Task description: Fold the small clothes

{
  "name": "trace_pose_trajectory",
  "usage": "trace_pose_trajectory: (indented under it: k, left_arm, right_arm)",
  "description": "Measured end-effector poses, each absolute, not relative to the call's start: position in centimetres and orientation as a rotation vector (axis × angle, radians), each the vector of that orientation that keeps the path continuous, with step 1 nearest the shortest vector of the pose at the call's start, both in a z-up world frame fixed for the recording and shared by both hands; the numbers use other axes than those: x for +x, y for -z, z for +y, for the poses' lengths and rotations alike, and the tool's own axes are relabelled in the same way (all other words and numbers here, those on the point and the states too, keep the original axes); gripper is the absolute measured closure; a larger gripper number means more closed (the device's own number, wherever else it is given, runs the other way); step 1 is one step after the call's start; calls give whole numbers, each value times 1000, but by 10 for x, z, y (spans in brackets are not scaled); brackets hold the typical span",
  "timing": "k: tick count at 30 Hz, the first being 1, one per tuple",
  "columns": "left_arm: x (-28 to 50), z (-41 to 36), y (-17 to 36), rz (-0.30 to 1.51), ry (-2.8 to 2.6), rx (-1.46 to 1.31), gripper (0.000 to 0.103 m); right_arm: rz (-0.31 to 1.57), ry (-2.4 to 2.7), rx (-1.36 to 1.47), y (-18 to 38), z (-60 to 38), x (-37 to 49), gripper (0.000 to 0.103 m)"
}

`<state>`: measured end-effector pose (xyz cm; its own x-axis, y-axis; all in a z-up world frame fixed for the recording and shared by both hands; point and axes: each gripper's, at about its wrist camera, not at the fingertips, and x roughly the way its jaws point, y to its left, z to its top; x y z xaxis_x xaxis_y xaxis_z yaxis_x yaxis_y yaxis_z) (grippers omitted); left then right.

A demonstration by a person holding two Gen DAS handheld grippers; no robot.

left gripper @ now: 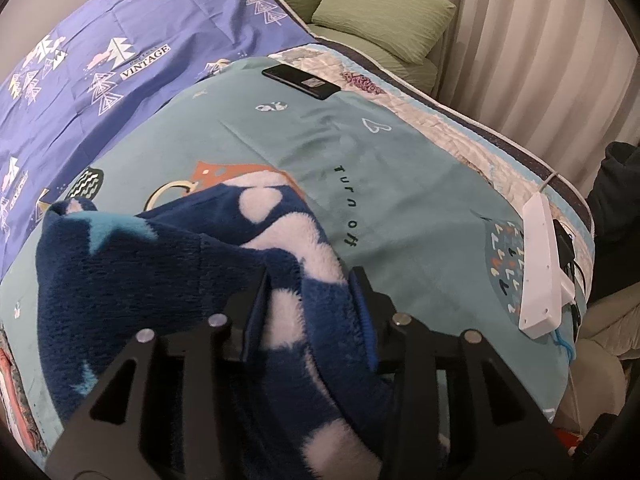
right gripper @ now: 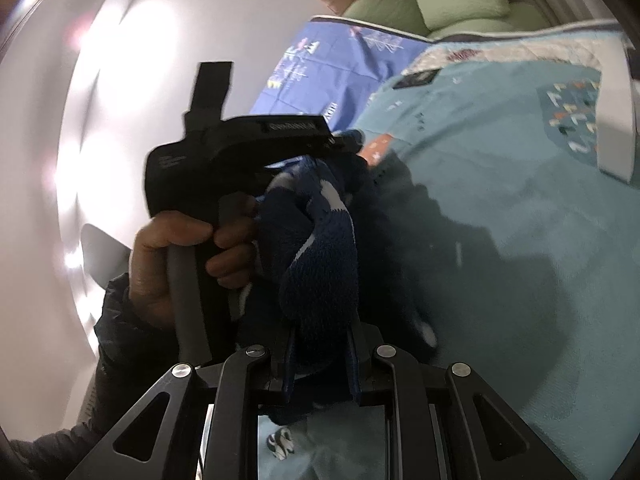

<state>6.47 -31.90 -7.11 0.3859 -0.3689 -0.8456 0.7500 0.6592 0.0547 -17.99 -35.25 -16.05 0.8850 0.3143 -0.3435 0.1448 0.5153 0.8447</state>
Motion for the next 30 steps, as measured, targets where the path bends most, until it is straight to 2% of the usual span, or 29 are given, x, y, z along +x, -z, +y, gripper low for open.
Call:
trace_pose_trajectory:
  k: [5, 8, 11, 13, 16, 23, 30]
  left_arm:
    - [52, -316, 58, 871, 801, 444, 59]
    - [40, -301, 32, 826, 869, 391, 59]
    - [26, -272, 4, 700, 878, 424, 59]
    - [21, -254, -5, 622, 836, 471, 59]
    - [23, -217, -7, 575, 771, 507, 59]
    - [26, -160, 24, 640, 689, 485, 59]
    - [4, -145, 42, 614, 687, 466, 59]
  right_arm:
    - [530, -110, 1068, 170, -350, -182, 82]
    - [555, -97, 1033, 167, -352, -186, 71]
    - [577, -55, 873, 145, -347, -192, 62]
    - [574, -2, 776, 132, -345, -198, 51]
    - [548, 8, 732, 115, -352, -205, 51]
    - [508, -39, 656, 84, -359, -184, 51]
    - [638, -75, 630, 107, -343, -146, 53]
